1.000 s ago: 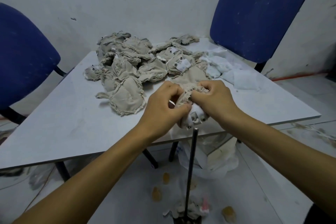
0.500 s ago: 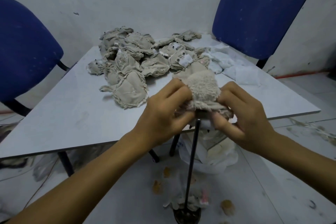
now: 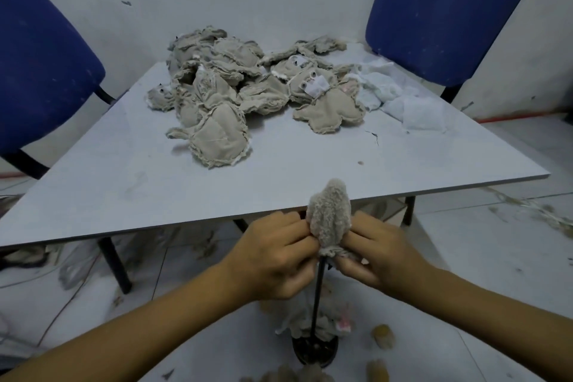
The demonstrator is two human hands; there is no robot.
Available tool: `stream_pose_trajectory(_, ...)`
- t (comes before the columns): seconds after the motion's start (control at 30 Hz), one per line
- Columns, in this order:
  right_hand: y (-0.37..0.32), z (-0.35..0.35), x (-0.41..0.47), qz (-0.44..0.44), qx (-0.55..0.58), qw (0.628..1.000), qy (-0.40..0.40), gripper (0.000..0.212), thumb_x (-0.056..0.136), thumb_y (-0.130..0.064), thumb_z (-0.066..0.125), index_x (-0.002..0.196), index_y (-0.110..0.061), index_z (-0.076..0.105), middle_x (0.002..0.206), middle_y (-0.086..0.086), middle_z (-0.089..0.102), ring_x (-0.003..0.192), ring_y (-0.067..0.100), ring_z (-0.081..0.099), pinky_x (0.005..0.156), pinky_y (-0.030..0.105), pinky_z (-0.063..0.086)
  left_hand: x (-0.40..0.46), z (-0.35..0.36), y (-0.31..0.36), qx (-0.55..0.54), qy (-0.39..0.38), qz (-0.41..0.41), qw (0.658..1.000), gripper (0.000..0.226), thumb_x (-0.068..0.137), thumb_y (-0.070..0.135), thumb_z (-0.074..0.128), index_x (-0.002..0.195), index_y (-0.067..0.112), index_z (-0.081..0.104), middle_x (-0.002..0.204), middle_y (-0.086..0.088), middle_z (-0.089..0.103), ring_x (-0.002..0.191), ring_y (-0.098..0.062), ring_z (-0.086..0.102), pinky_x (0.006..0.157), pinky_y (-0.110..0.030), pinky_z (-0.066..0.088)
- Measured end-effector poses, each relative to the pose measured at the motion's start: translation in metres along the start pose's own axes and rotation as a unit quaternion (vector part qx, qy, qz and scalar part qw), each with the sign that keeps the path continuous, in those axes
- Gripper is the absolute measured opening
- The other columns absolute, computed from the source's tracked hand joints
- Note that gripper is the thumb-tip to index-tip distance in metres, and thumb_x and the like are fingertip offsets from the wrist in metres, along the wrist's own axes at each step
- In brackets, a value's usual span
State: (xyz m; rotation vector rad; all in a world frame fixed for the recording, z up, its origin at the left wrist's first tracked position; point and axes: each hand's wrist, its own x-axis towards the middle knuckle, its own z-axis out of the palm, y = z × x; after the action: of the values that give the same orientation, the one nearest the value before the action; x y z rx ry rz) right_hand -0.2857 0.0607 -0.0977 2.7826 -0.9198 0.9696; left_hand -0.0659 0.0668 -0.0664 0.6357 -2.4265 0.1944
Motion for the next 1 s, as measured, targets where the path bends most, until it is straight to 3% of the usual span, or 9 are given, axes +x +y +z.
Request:
stream_pose_trajectory(0.13,0.000,0.003,-0.008,0.012,0.042,0.998,-0.042,0.033,0.095,-0.030,0.059,0.109,-0.003,0.071,0.100,0.011,0.069,0.087,0.034,0.065,0.065,0.041,0.054,-0.009,0.003,-0.002,-0.033,-0.055,-0.027,0.998,0.009,0.081,0.009,0.061,0.076,0.003,0.065,0.075,-0.012,0.059,0.062,-0.030,0.050,0.052,-0.040,0.040)
stream_pose_trajectory(0.3,0.007,-0.019,-0.006,-0.031,0.049,0.990,-0.128,0.045,0.095,-0.033,0.058,0.128,-0.002,0.060,0.122,0.013,0.064,0.109,0.036,0.062,0.079,0.045,0.055,-0.004,-0.009,-0.008,-0.059,-0.104,-0.028,0.992,0.015,0.082,0.008,0.062,0.092,0.000,0.070,0.090,-0.016,0.065,0.074,-0.034,0.058,0.060,-0.042,0.046)
stream_pose_trajectory(0.43,0.005,-0.051,0.013,-0.062,0.075,0.989,-0.109,0.039,0.094,-0.029,0.058,0.126,-0.007,0.058,0.120,0.009,0.062,0.105,0.020,0.059,0.089,0.025,0.049,0.014,-0.031,-0.006,-0.039,-0.032,0.001,0.999,0.007,0.081,0.005,0.063,0.074,0.002,0.065,0.075,-0.012,0.056,0.063,-0.028,0.046,0.054,-0.039,0.038)
stream_pose_trajectory(0.5,0.006,-0.071,0.028,-0.047,0.098,0.992,-0.069,0.037,0.093,-0.031,0.058,0.126,-0.014,0.054,0.115,0.001,0.060,0.101,0.004,0.052,0.090,0.012,0.041,0.030,-0.046,-0.010,-0.056,0.015,-0.024,0.998,0.010,0.084,0.007,0.061,0.077,0.000,0.064,0.077,-0.009,0.054,0.067,-0.024,0.045,0.059,-0.031,0.039)
stream_pose_trajectory(0.57,0.007,-0.091,0.045,-0.009,0.142,0.988,-0.061,0.033,0.092,-0.035,0.059,0.124,-0.025,0.057,0.117,-0.015,0.062,0.101,-0.004,0.056,0.086,0.010,0.044,0.047,-0.060,-0.015,-0.109,0.043,-0.060,0.991,0.009,0.085,0.008,0.062,0.078,0.002,0.062,0.079,0.000,0.051,0.069,-0.015,0.046,0.064,-0.021,0.040)
stream_pose_trajectory(0.63,0.010,-0.109,0.061,0.059,0.242,0.963,-0.106,0.028,0.091,-0.038,0.060,0.119,-0.034,0.061,0.120,-0.022,0.064,0.107,0.001,0.063,0.086,0.015,0.050,0.061,-0.070,-0.021,-0.182,0.044,-0.114,0.976,0.004,0.083,0.006,0.065,0.080,0.006,0.062,0.076,0.007,0.053,0.065,-0.010,0.052,0.060,-0.022,0.044)
stream_pose_trajectory(0.73,0.018,-0.125,0.076,0.146,0.369,0.904,-0.159,0.033,0.088,-0.036,0.065,0.119,-0.026,0.069,0.114,-0.003,0.071,0.104,0.016,0.067,0.085,0.024,0.055,0.075,-0.072,-0.029,-0.317,0.030,-0.212,0.924,0.006,0.083,0.009,0.066,0.082,0.008,0.061,0.072,0.004,0.056,0.061,-0.011,0.055,0.054,-0.032,0.047)
stream_pose_trajectory(0.87,0.026,-0.126,0.090,0.187,0.434,0.873,-0.118,0.019,0.082,-0.027,0.077,0.100,-0.023,0.075,0.093,0.008,0.074,0.084,0.016,0.070,0.073,0.021,0.055,0.089,-0.065,-0.033,-0.446,0.037,-0.261,0.856,0.013,0.083,0.010,0.065,0.076,0.014,0.054,0.064,0.001,0.049,0.051,-0.010,0.045,0.046,-0.027,0.036)
stream_pose_trajectory(1.0,0.026,-0.110,0.100,0.245,0.462,0.852,-0.026,0.011,0.078,-0.018,0.073,0.085,-0.010,0.071,0.069,0.004,0.068,0.064,0.011,0.065,0.059,0.018,0.052,0.100,-0.057,-0.037,-0.479,0.062,-0.290,0.826,0.009,0.080,0.008,0.059,0.075,0.013,0.052,0.061,0.004,0.046,0.048,-0.009,0.041,0.043,-0.023,0.030)
